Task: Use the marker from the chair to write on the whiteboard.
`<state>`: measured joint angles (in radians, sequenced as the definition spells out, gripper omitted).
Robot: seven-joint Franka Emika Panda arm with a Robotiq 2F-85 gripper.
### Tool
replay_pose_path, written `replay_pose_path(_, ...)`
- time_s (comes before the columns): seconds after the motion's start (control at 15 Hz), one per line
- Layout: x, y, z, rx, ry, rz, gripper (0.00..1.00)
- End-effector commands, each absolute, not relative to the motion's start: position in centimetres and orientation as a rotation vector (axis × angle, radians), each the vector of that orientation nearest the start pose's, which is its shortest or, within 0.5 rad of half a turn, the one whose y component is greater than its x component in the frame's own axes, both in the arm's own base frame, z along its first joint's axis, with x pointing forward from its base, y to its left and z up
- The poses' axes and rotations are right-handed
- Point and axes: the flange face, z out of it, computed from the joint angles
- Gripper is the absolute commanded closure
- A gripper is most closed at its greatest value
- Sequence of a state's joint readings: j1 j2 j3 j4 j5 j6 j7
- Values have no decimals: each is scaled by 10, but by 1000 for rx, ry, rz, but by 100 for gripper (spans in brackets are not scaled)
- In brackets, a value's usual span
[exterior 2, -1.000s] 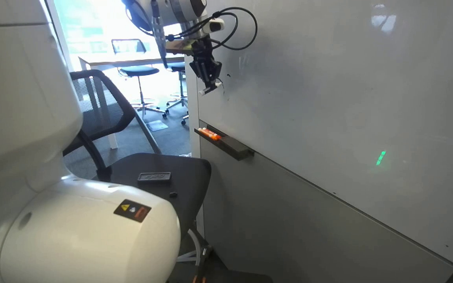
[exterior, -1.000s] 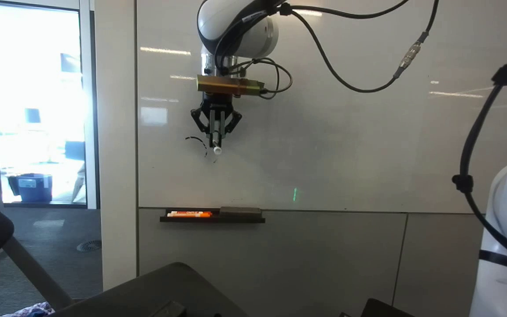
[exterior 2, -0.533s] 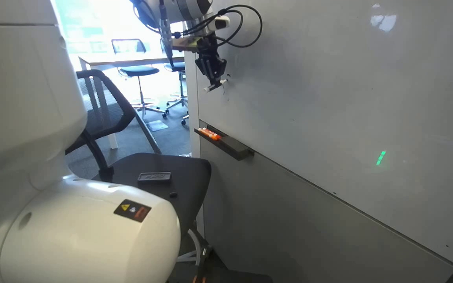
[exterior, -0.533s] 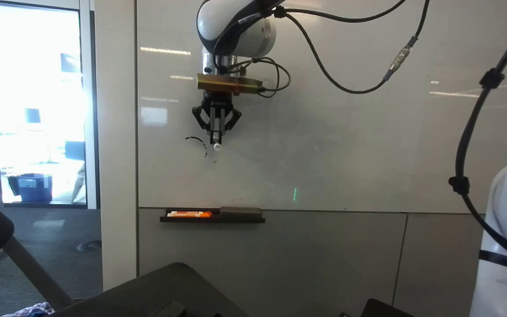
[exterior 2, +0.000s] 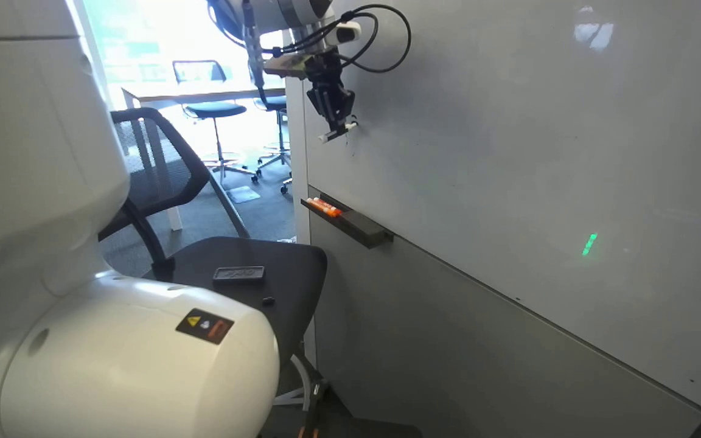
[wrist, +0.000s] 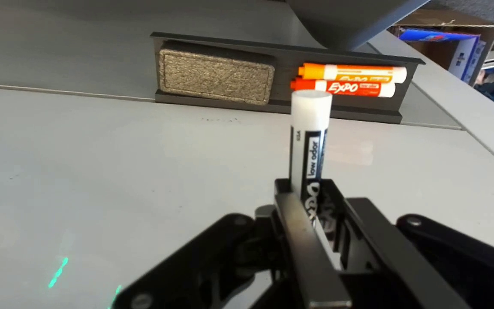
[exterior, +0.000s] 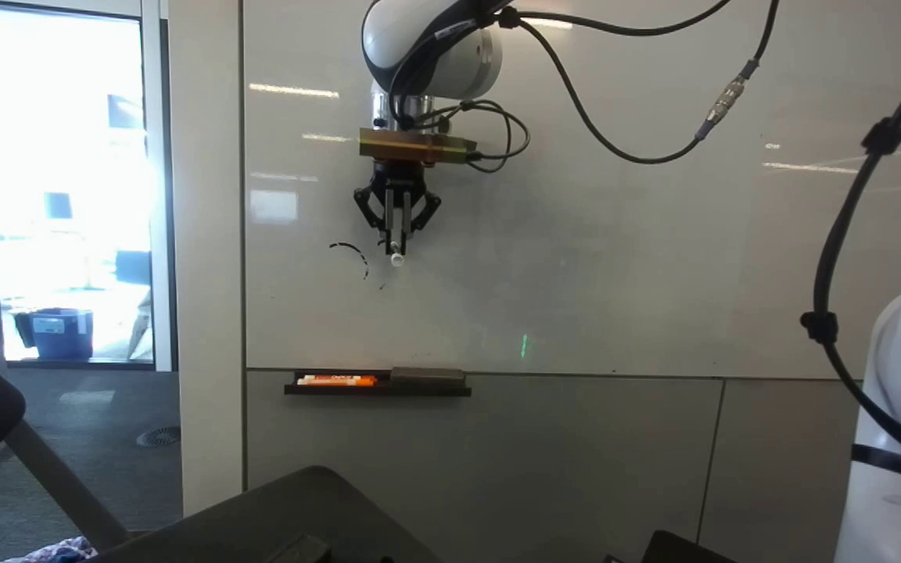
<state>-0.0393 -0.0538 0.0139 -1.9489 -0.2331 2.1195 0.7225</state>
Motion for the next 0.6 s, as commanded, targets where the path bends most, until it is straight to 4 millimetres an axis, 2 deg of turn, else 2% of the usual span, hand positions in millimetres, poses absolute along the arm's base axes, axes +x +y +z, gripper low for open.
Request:
replay_pose_path(0.0, 569, -44, 517, -3060, 1104, -464, 91)
replay_pose_path(0.2, 580, -42, 506, -3081, 1085, -462, 91)
replay_pose_path(0.53, 598, -13, 499, -3160, 961, -503, 91)
